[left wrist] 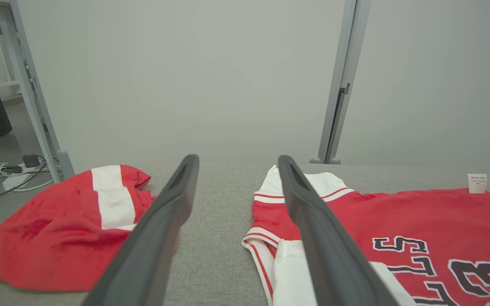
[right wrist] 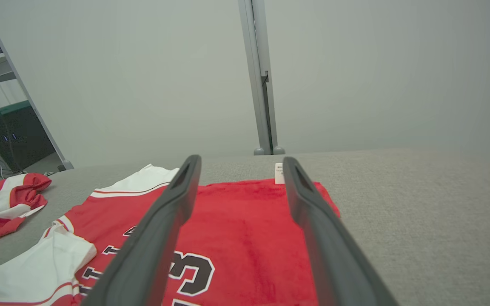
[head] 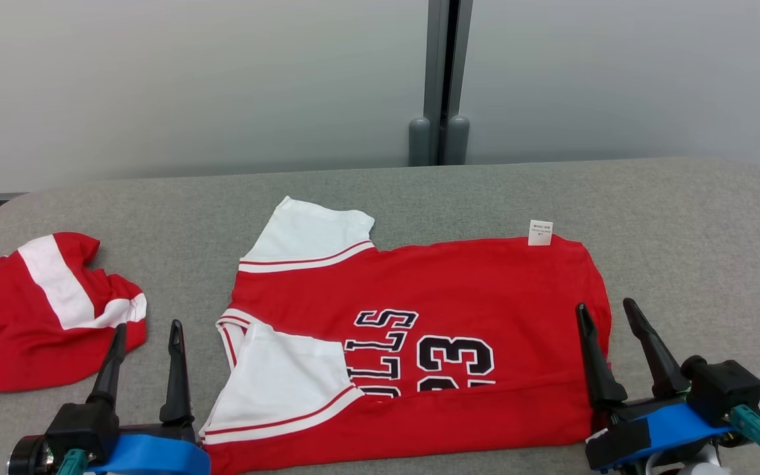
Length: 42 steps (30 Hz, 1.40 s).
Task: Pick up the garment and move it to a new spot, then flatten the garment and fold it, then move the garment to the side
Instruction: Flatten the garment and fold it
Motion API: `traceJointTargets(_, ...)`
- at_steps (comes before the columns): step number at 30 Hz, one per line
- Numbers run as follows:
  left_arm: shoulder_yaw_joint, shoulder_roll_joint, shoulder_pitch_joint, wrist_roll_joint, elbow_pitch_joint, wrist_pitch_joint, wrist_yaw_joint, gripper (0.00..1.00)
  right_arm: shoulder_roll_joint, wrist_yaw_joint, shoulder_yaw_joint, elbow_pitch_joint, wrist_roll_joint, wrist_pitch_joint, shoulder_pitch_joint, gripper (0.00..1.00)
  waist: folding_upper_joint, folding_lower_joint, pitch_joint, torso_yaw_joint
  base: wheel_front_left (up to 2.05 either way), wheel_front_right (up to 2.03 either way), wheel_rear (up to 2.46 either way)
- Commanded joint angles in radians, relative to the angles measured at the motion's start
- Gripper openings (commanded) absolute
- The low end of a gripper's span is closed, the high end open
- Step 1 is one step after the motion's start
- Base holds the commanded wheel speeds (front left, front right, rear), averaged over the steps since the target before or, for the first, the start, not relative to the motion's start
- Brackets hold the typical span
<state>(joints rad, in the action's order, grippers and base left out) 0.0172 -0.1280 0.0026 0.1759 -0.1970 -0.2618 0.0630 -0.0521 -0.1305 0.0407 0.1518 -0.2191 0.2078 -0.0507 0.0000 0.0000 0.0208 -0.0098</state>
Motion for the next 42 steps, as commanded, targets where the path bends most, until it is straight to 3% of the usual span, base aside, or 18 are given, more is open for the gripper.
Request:
traceJointTargets(1, 0.004, -0.001, 0.005, -0.001, -0.007, -0.004, 0.005, 1.0, 0.001, -0.001, 0.005, -0.005, 0.0, -0.005, 0.012, 1.0, 0.0, 0.0, -0.002, 0.002, 0.0, 0.0, 0.0)
traceJointTargets(29, 0.02, -0.013, -0.004, 0.008, -0.072, 0.014, -0.026, 1.0, 0.002, -0.001, -0.043, -0.026, 0.045, -0.088, 0.041, 1.0, 0.0, 0.0, -0.032, 0.0, 0.0, 0.0, 0.0)
traceJointTargets(34, 0.018, -0.035, -0.079, 0.016, -0.073, 0.031, -0.011, 1.0, 0.001, -0.001, -0.092, -0.01, 0.083, -0.1, -0.021, 1.0, 0.0, 0.0, -0.019, -0.003, 0.0, 0.0, 0.0)
traceJointTargets(42, 0.042, -0.137, -0.366, 0.023, -0.077, 0.109, 0.042, 1.0, -0.042, -0.001, -0.124, -0.035, 0.142, -0.164, -0.226, 1.0, 0.0, 0.0, 0.092, -0.028, 0.0, 0.0, 0.0)
